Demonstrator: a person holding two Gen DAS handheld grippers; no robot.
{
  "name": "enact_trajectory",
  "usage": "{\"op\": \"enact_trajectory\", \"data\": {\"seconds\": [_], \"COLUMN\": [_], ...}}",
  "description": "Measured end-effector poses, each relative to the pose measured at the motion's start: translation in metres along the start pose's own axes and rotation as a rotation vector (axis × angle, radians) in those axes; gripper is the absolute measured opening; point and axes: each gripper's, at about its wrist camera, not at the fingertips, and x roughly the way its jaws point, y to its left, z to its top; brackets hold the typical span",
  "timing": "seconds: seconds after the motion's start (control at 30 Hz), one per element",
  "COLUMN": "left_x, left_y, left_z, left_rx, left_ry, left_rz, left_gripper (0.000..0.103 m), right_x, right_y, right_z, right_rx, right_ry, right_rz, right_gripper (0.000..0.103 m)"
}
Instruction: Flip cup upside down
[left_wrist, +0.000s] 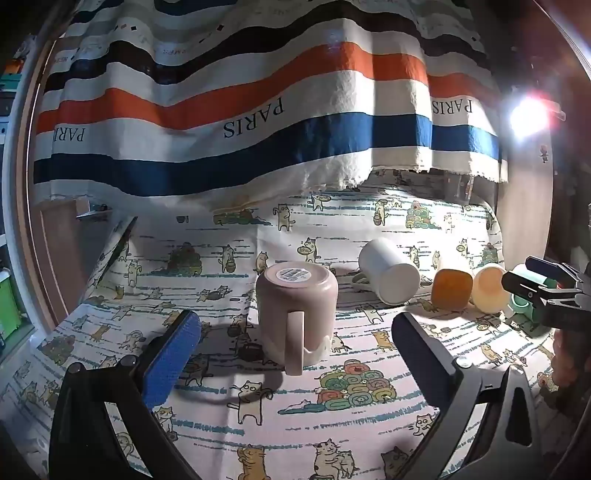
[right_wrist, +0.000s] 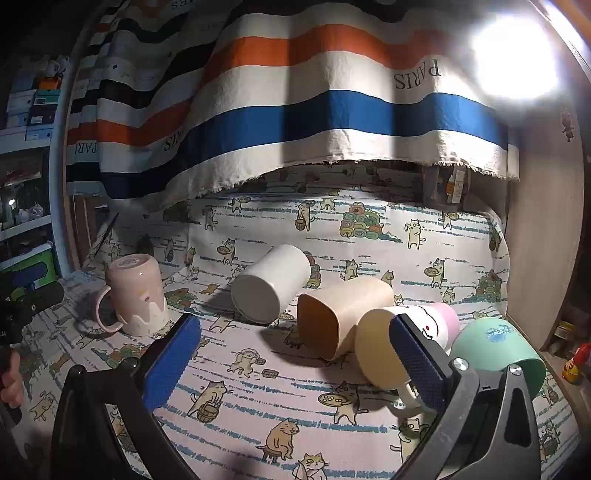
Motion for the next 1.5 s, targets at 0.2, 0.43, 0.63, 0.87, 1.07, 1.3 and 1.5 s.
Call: {"op": "enact_trajectory", "data": {"seconds": [0.2, 0.43, 0.63, 0.87, 1.07, 1.3, 1.5], "left_x": [-0.001, -0.003, 0.004, 0.005, 0.002, 0.001, 0.000], "left_y": [0.000, -0.002, -0.002, -0.001, -0.004, -0.005, -0.003], "left_z": [0.000, -0.001, -0.001, -0.002, -0.003, -0.001, 0.000], "left_rx": [0.007, 0.017, 0.011, 0.010, 0.025, 0.024, 0.021], "left_ry": [0.001, 0.002, 0.007, 0.018, 0.010, 0.008, 0.002], "left_rz": [0.001, -0.027, -0.008, 0.004, 0.001, 0.001, 0.004], "left_gripper": [0.103, 0.103, 0.103, 0.103, 0.103, 0.103, 0.103], "right_x": [0.000, -0.009, -0.006, 0.001, 0.000, -0.002, -0.010], "right_y": [0.002, 0.001, 0.000, 0.004, 0.000, -0.002, 0.003], "right_z": [0.002, -0.007, -0.001, -0.003, -0.003, -0.002, -0.004], "right_rx": [0.000, -0.009, -0.003, -0.025, -0.005, 0.000, -0.019], "right_ry": [-0.009, -0.036, -0.018, 0.032, 0.026, 0.017, -0.018], "right_rz": [-0.015, 0.000, -0.015, -0.007, -0.022, -0.025, -0.023], "right_gripper": [0.103, 0.103, 0.103, 0.103, 0.103, 0.103, 0.103]}}
